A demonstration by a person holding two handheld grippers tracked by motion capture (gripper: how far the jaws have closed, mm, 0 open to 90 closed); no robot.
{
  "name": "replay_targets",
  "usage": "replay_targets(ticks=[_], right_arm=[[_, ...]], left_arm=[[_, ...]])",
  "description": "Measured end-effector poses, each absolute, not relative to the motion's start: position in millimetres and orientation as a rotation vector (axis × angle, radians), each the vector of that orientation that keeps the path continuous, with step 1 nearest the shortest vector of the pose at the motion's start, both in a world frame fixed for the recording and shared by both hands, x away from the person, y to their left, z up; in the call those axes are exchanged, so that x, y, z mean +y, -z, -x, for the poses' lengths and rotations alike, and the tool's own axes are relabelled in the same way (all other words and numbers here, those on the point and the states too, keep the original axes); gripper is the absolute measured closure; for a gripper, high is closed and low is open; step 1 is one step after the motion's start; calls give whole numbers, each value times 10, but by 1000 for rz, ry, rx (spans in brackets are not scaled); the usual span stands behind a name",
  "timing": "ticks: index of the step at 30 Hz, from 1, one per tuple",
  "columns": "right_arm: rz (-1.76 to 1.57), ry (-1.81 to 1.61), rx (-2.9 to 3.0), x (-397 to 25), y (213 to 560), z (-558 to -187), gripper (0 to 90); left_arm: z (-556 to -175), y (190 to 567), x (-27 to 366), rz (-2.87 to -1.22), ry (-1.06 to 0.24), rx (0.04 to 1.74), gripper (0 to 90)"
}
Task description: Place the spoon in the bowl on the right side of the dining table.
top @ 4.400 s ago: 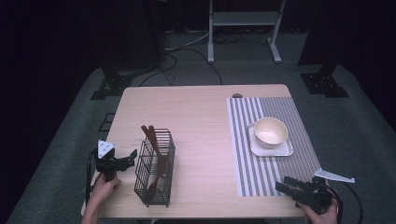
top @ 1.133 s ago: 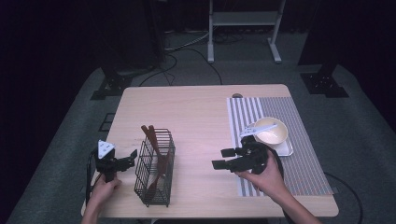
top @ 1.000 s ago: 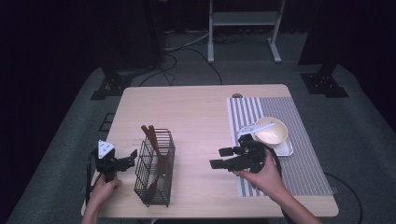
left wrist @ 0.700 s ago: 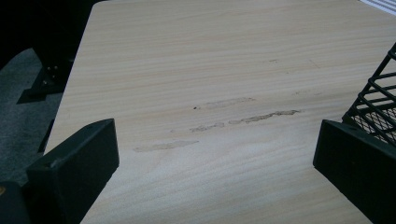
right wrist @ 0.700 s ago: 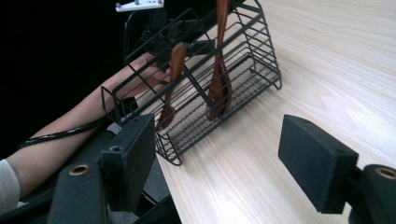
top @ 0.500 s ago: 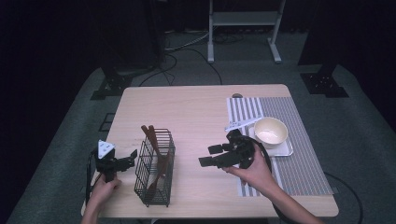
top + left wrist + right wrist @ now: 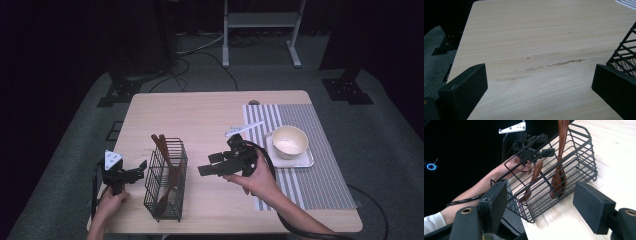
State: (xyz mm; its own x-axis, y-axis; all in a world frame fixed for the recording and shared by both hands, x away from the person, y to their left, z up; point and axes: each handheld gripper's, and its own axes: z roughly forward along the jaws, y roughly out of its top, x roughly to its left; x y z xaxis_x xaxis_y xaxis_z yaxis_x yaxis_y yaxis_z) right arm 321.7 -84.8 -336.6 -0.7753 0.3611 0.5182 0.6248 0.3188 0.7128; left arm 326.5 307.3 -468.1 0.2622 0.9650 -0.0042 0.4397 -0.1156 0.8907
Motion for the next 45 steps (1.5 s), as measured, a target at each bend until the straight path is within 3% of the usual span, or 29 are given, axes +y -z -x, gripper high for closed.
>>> replay_targets(ticks=[38, 45], right_arm=[[837, 1345, -2317, -282, 3443, -3346, 269], [825, 1345, -2330, -216, 3453, -3339, 302]], left_arm=[[-3264, 4681, 3085, -1691, -783, 1303, 0], [-3265, 4681, 3085, -1692, -782, 1303, 0]])
